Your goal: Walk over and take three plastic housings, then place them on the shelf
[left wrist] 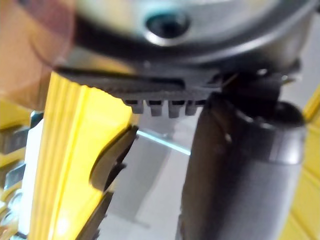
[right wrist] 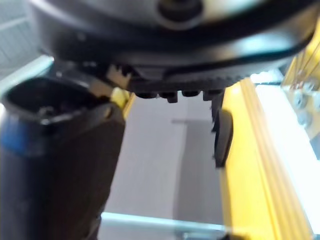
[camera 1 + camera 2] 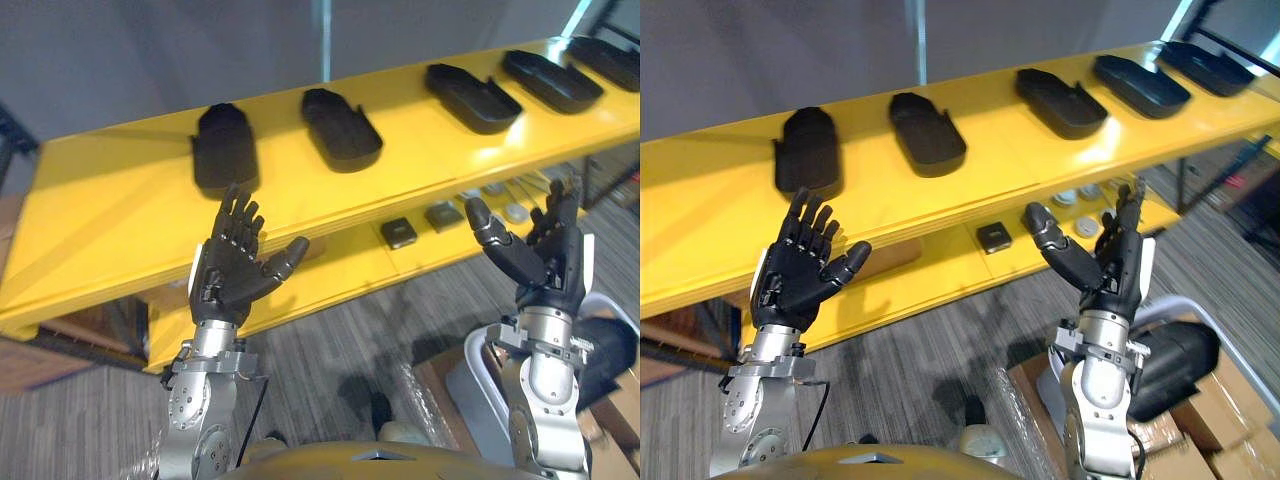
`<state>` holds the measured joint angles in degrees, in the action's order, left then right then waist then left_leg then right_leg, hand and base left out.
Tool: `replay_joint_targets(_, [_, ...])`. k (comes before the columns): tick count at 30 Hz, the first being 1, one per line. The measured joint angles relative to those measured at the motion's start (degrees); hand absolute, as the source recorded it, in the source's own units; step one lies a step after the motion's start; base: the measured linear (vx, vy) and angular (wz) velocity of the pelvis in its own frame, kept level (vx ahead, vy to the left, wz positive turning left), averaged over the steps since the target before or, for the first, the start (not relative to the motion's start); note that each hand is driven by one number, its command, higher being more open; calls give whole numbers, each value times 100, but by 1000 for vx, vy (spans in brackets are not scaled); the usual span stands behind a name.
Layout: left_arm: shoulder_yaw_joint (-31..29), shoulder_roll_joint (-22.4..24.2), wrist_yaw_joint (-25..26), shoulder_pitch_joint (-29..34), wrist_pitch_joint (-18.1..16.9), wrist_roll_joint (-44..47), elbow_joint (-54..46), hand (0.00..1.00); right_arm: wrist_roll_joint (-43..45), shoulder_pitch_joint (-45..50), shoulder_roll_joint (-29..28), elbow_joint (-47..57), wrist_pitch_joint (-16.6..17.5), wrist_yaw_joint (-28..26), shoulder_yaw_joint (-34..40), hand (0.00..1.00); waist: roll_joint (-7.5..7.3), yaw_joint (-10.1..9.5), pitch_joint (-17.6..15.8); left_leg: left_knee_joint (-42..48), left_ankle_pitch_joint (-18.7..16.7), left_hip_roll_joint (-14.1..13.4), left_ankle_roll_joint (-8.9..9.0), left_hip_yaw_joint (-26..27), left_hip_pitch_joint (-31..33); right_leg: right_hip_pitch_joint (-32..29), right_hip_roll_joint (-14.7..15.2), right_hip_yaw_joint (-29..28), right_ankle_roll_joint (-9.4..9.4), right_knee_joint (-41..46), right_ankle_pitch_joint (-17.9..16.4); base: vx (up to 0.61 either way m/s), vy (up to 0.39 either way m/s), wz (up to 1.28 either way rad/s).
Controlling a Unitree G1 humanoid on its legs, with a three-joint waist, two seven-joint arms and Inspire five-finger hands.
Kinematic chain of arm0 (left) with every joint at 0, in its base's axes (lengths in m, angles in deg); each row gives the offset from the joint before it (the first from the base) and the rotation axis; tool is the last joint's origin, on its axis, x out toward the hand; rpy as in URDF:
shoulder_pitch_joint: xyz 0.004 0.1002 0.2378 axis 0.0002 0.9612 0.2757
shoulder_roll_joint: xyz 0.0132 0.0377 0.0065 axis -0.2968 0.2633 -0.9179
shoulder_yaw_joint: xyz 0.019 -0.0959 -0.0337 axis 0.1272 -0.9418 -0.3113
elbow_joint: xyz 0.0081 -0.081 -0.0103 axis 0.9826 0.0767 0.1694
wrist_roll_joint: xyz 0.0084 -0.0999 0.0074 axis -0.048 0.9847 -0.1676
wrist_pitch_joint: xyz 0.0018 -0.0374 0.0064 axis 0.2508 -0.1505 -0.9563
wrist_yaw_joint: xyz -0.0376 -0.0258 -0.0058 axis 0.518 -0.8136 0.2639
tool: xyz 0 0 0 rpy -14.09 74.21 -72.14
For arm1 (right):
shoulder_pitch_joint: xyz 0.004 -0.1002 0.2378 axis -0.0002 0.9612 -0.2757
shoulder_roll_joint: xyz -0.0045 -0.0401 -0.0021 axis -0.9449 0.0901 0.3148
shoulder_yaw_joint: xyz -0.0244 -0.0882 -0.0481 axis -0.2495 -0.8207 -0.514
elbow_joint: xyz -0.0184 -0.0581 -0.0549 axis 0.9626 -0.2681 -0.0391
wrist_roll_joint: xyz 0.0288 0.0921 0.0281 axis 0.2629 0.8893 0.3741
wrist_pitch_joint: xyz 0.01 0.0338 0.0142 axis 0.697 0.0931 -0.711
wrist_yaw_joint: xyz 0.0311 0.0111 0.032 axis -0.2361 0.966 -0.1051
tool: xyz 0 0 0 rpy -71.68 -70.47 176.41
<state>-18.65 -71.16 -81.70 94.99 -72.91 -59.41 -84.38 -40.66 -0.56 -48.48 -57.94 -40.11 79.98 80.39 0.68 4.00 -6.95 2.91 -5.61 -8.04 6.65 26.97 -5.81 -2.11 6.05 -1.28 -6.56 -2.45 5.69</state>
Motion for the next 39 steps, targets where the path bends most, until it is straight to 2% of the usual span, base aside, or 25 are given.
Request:
replay_joint_targets(6, [154,-103,237,-69,-12,-6,1,100,31,900,-219,0,-47,-109,256,100,91,408,57,488,-439,-244,100,612,-164,-124,-299,-824,30,-81,148,-11,-24,-84])
replay_joint_targets(8, [195,-116,420,-201,-15,-15,-1,100,30,1005,-226,5,-31,-238,197,100,100,391,62,827,-684,-247,-62,14,-98,-230,-461,-1246,71,-62,186,-44,-42,-120])
replay_joint_targets(10, [207,-138,720,-250,-14,-202,-22,100,27,875,-162,9,99,-453,30,100,178,321,76,1342,-1136,-149,-435,-1318,147,-370,-684,-1775,265,-47,153,-66,-11,-135])
replay_joint_targets(11, [208,-138,783,-241,-12,-244,-43,100,29,816,-106,9,143,-488,-50,100,206,257,75,1419,-1265,-91,-534,-1658,187,-417,-727,-1880,280,-41,142,-90,74,-142])
replay_joint_targets(12, [208,-135,845,-195,1,-247,-107,100,29,656,60,7,227,-534,-149,100,308,119,109,1454,-1507,18,-531,-2211,256,-543,-800,-1991,282,-58,144,-129,171,-126])
replay_joint_targets(13, [189,-141,870,-174,5,-247,-182,100,28,426,191,-15,300,-531,-264,100,391,34,107,1466,-1679,104,-478,-2384,276,-632,-802,-2005,274,-69,152,-110,155,-102])
replay_joint_targets(15, [164,-143,765,-162,7,-243,-245,100,23,166,180,-58,364,-428,-452,100,331,2,80,1498,-1586,252,-460,-2359,343,-687,-645,-1996,247,-53,196,-67,123,-13])
replay_joint_targets(16, [164,-140,691,-154,6,-243,-246,100,12,78,165,-111,378,-327,-572,100,270,-100,82,1512,-1557,337,-439,-2371,327,-697,-552,-1945,199,2,382,-62,134,18])
replay_joint_targets(19, [204,-121,639,-165,-50,-243,-262,100,13,-42,114,-273,348,-150,-939,100,279,-289,86,1617,-1555,355,-439,-2426,355,-701,-506,-1730,129,141,399,1,68,22])
replay_joint_targets(21, [293,-131,474,-253,-219,-248,-272,100,18,148,-146,-305,202,-100,-1126,100,279,-296,82,1817,-1558,347,-435,-2601,409,-820,-493,-1372,5,667,199,50,0,47])
replay_joint_targets(25, [538,-213,206,-747,-263,-216,-431,100,13,488,-646,-308,207,31,-1114,100,217,-252,23,1914,-1563,377,-436,-2453,300,-1184,-521,-1161,42,1559,147,-23,20,-12])
replay_joint_targets(26, [541,-228,184,-870,-266,-162,-516,100,26,576,-722,-307,304,10,-1148,100,134,-247,-28,1942,-1596,415,-475,-2187,141,-1172,-488,-959,90,1618,188,-177,27,-114])
replay_joint_targets(27, [485,-231,209,-906,-272,-156,-615,100,28,516,-747,-308,385,-47,-1160,100,87,-266,-61,1895,-1611,387,-541,-1813,40,-1112,-486,-698,200,1330,464,-228,21,-131])
replay_joint_targets(28, [460,-215,237,-900,-278,-156,-663,100,28,458,-753,-306,426,-65,-1164,100,155,-273,-67,1831,-1591,335,-585,-1627,34,-1069,-488,-586,300,1117,508,-272,-10,-135])
replay_joint_targets(29, [375,-233,254,-938,-283,-155,-658,100,25,314,-738,-306,528,-25,-1182,100,85,-229,-56,1770,-1549,297,-635,-1355,42,-1128,-390,-104,523,1469,128,-263,-16,-109])
replay_joint_targets(30, [323,-235,312,-937,-283,-107,-638,100,16,111,-680,-327,533,29,-1179,100,146,-225,-88,1771,-1501,178,-614,-1141,55,-1212,-292,234,662,1996,-262,-213,-28,-104])
replay_joint_targets(31, [235,-230,325,-936,-284,24,-570,100,10,-43,-608,-392,535,92,-1180,100,164,-228,-91,1768,-1456,70,-578,-1022,61,-1188,-137,455,645,2342,-483,-140,-30,-79])
replay_joint_targets(32, [147,-222,332,-936,-285,74,-518,100,4,-150,-565,-470,534,111,-1209,100,168,-235,-92,1769,-1431,-4,-546,-926,62,-1181,-3,595,660,2554,-619,-68,-69,-81])
replay_joint_targets(33, [-46,-188,349,-924,-289,179,-397,100,2,-339,-541,-659,529,113,-1274,100,154,-273,-81,1768,-1385,-167,-464,-738,67,-1171,312,831,718,2902,-730,-71,-142,-98])
replay_joint_targets(34, [-264,-157,420,-902,-290,248,-315,100,6,-477,-552,-872,523,97,-1369,100,120,-341,-70,1753,-1326,-348,-357,-537,65,-1187,646,991,723,3114,-738,-63,-234,-99])
replay_joint_targets(35, [-367,-143,448,-889,-291,248,-270,100,10,-514,-552,-968,513,69,-1407,100,108,-384,-66,1723,-1291,-442,-291,-443,53,-1200,807,1065,717,3173,-732,-27,-246,-95])
replay_joint_targets(36, [-568,-112,513,-803,-289,252,-229,100,8,-578,-555,-1156,456,-37,-1478,100,68,-418,-58,1624,-1194,-591,-115,-263,10,-1208,1078,1213,673,3213,-681,27,-373,-83])
replay_joint_targets(37, [-706,-82,571,-721,-289,290,-227,100,16,-590,-562,-1252,366,-146,-1533,100,5,-443,-64,1541,-1109,-691,40,-119,-51,-1193,1287,1310,557,3130,-554,54,-349,-86])
replay_joint_targets(38, [-789,-75,626,-636,-295,326,-229,100,22,-573,-581,-1338,315,-255,-1580,100,-94,-462,-18,1469,-1038,-736,175,-22,-95,-1129,1382,1413,572,2959,-130,97,-479,-78])
replay_joint_targets(39, [-848,-68,691,-591,-310,474,-179,100,28,-551,-579,-1397,155,-428,-1607,100,-173,-482,21,1375,-920,-871,389,20,-131,-953,1231,1546,167,2622,-102,108,-441,-69])
